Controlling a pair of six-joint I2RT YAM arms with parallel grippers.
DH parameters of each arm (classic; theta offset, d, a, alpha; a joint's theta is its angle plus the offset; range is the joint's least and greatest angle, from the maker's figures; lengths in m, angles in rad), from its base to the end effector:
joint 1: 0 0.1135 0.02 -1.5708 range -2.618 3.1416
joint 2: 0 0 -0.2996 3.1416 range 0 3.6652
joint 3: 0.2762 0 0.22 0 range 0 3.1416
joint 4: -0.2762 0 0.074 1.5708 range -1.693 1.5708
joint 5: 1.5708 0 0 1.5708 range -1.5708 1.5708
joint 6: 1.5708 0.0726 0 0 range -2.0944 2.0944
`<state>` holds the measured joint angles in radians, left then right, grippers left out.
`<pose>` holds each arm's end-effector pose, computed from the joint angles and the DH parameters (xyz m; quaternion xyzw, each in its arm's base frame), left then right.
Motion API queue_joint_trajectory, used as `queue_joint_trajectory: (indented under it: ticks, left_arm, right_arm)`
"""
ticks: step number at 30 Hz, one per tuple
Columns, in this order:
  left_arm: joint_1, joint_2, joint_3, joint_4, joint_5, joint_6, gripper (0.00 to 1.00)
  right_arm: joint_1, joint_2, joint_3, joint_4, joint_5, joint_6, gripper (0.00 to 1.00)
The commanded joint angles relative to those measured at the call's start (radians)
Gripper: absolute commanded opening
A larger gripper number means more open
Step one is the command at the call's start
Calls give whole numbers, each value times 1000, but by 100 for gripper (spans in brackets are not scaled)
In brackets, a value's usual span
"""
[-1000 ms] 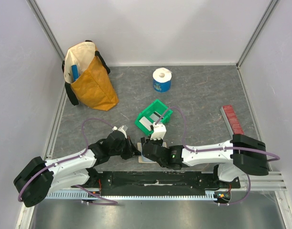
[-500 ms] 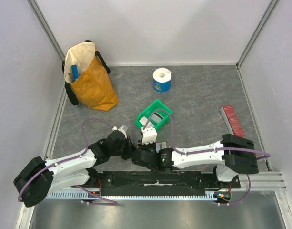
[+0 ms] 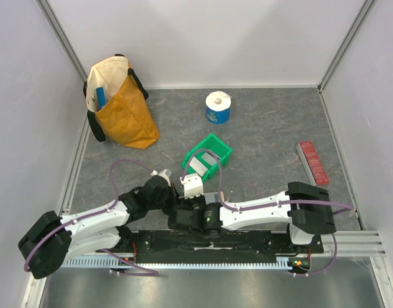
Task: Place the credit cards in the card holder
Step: Turn over the card slot in the card holder.
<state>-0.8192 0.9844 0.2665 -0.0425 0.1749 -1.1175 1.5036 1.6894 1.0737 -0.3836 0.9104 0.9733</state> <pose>0.0990 -0.1244 0.1687 -0.1020 0.9105 -0.3690 0.1564 0.0792 0.3224 0.2380 -0.1062 0.8641 0.1017 0.4813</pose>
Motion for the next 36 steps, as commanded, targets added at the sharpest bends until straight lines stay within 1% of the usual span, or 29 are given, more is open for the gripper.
queue_joint_trajectory:
  ticks: [1, 4, 10, 15, 21, 31, 36]
  left_arm:
    - [3, -15, 13, 33, 2, -18, 2]
    - [2, -16, 11, 33, 3, -19, 2]
    - [3, -16, 13, 30, 2, -16, 2]
    - [3, -18, 11, 32, 3, -18, 2]
    - [3, -26, 5, 30, 5, -21, 2]
    - [3, -30, 10, 30, 6, -24, 2]
    - [3, -33, 11, 33, 9, -24, 2]
  right_arm:
    - [32, 35, 100, -184, 145, 77, 0]
    - [35, 39, 118, -219, 165, 82, 0]
    - [37, 32, 115, -235, 165, 107, 0]
    - [32, 3, 94, -150, 125, 84, 0]
    - [-22, -54, 13, 11, 9, 44, 0]
    - [-43, -45, -27, 55, -45, 50, 0]
    - [-43, -62, -31, 61, -42, 61, 0]
